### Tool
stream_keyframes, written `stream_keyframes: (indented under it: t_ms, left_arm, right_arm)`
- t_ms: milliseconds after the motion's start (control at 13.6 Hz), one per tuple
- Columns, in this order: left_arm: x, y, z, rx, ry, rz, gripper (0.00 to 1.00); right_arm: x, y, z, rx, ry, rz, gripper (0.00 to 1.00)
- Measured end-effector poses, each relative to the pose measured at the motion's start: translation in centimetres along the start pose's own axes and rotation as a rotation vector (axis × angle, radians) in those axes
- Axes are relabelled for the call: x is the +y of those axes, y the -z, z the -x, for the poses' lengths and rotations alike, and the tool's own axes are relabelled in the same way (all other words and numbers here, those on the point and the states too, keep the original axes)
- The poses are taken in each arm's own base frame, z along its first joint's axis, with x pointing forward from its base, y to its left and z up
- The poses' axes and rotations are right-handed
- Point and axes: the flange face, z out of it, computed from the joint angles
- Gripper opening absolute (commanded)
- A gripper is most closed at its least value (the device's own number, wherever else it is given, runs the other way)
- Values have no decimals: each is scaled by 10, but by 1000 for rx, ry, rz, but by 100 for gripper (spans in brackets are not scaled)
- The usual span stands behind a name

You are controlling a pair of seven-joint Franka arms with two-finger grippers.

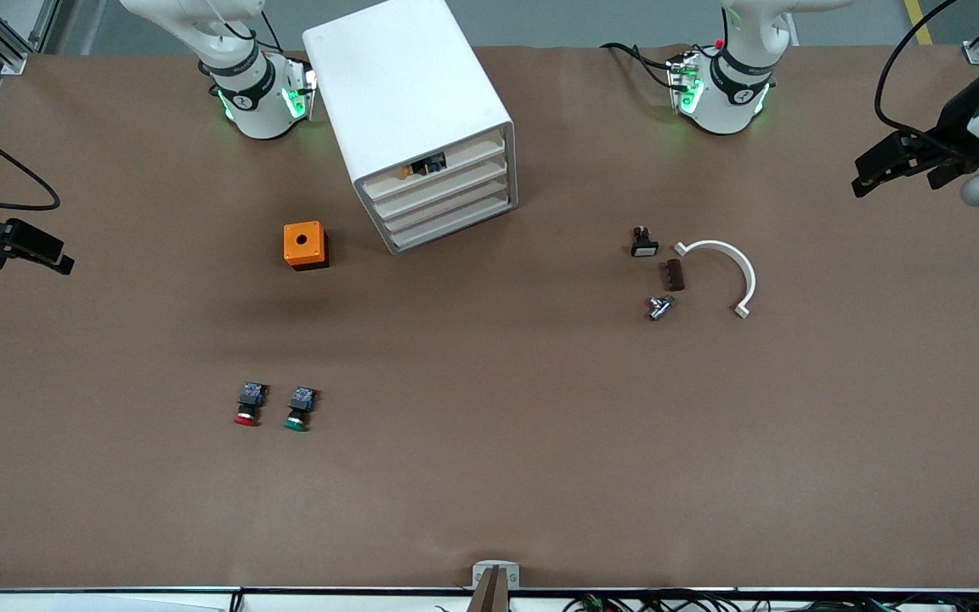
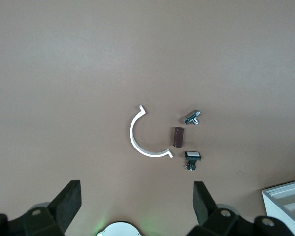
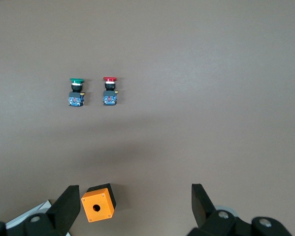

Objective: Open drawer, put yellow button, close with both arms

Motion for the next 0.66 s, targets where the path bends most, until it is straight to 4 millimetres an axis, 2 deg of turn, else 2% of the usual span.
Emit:
stream_keyframes:
  t_ms: [661]
  left_arm:
    - [-1,-1,-1,8,-3,-45,100]
  right_arm:
    - [-1,0,0,0,2,0,100]
